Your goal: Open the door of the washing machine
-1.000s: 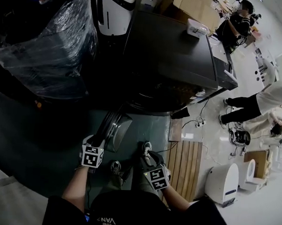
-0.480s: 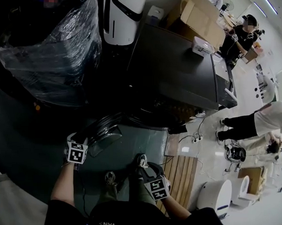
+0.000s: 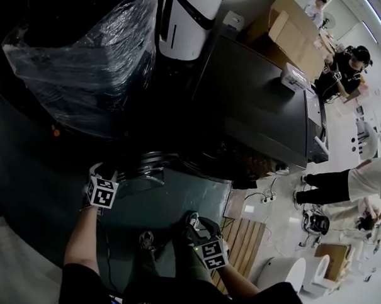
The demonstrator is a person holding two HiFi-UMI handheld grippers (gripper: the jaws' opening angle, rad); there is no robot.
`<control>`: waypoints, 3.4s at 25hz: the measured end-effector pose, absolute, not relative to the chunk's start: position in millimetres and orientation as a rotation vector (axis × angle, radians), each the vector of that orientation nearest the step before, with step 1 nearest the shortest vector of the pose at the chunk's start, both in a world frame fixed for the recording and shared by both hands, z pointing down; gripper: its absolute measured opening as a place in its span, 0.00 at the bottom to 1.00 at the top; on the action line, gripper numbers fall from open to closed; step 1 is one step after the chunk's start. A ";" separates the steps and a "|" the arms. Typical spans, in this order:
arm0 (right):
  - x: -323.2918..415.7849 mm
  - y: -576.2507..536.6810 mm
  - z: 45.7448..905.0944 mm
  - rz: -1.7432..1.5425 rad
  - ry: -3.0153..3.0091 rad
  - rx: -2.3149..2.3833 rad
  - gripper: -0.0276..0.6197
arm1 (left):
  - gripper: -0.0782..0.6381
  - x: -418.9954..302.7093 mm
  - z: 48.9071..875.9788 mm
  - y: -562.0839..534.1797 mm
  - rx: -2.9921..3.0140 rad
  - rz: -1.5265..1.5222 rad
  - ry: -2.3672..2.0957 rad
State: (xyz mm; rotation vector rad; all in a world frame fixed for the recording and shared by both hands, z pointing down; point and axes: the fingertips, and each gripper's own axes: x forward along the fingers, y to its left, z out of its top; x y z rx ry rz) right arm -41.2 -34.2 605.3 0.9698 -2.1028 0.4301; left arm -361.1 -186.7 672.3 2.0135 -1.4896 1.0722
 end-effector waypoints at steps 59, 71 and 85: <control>-106.0 -18.1 471.7 0.190 -2.355 1.223 0.20 | 0.24 -306.0 504.6 -74.0 2.334 0.758 -1.660; -101.2 6.8 427.2 0.152 -2.398 1.332 0.08 | 0.19 -278.4 441.2 -18.4 2.490 0.660 -1.624; -99.7 33.1 430.0 0.222 -2.401 1.304 0.05 | 0.14 -265.3 430.9 26.3 2.576 0.696 -1.524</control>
